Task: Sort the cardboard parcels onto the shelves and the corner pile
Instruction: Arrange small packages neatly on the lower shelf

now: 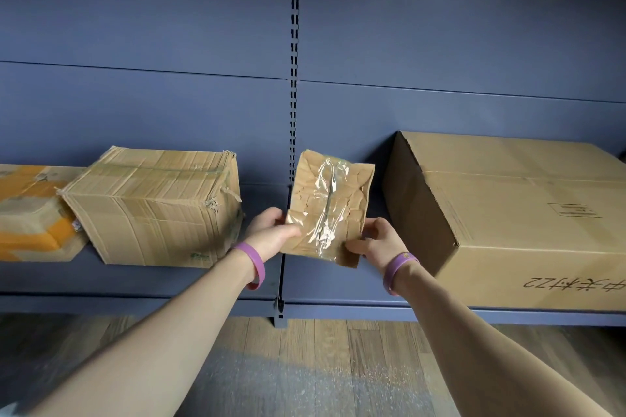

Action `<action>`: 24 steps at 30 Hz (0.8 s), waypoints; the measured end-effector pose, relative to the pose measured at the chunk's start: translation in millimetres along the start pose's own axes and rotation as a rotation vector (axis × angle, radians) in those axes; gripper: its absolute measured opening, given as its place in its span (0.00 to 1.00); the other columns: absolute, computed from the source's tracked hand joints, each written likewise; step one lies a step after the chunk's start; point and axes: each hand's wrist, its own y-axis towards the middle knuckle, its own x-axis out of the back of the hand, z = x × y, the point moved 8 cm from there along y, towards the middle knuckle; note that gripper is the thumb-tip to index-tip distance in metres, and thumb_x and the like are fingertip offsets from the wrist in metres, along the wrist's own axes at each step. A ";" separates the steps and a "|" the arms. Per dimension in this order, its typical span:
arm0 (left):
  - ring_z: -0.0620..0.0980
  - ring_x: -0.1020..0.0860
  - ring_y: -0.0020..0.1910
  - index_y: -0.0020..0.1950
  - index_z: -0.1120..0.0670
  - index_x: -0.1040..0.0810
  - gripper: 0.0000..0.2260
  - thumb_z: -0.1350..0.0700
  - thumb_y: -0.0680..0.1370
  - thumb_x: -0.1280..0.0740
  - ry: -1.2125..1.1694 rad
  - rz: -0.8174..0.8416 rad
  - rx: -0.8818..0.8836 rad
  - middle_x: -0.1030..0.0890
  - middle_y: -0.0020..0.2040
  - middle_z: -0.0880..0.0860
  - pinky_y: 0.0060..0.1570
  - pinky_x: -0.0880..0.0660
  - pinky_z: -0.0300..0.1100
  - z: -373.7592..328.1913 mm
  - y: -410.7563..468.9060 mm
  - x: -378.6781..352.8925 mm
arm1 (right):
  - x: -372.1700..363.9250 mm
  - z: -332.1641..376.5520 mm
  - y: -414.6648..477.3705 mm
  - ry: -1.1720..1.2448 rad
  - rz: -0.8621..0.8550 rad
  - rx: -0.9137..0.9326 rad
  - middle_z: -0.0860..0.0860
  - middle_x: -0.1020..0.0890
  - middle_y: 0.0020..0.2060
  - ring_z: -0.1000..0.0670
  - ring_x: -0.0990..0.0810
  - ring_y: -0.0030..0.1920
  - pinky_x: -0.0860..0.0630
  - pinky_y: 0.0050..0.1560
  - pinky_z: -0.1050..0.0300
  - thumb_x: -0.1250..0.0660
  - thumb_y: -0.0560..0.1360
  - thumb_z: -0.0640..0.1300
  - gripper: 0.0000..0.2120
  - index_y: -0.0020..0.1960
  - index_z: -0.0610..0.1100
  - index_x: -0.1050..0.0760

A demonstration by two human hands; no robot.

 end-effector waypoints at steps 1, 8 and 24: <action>0.48 0.25 0.43 0.48 0.55 0.24 0.06 0.57 0.74 0.29 0.049 -0.003 -0.012 0.22 0.44 0.50 0.40 0.30 0.39 1.7 2.6 -1.8 | 1.8 -1.1 1.4 -0.032 -0.017 0.007 0.47 0.21 0.50 0.50 0.21 0.47 0.24 0.49 0.57 0.28 0.70 0.30 0.19 0.57 0.41 0.29; 0.55 0.23 0.47 0.52 0.61 0.27 0.12 0.67 0.72 0.31 0.182 -0.098 -0.023 0.21 0.51 0.57 0.37 0.28 0.41 22.3 16.6 -15.1 | 1.5 -11.3 15.2 -0.078 -0.081 0.029 0.50 0.23 0.46 0.49 0.21 0.48 0.23 0.43 0.59 0.29 0.71 0.30 0.17 0.53 0.45 0.31; 0.56 0.20 0.51 0.54 0.60 0.23 0.09 0.66 0.75 0.35 0.141 -0.127 0.022 0.18 0.51 0.55 0.49 0.23 0.48 59.2 47.7 -31.6 | -22.4 -46.1 41.8 -0.076 -0.048 -0.067 0.52 0.24 0.47 0.53 0.24 0.46 0.29 0.38 0.68 0.33 0.74 0.31 0.20 0.61 0.44 0.34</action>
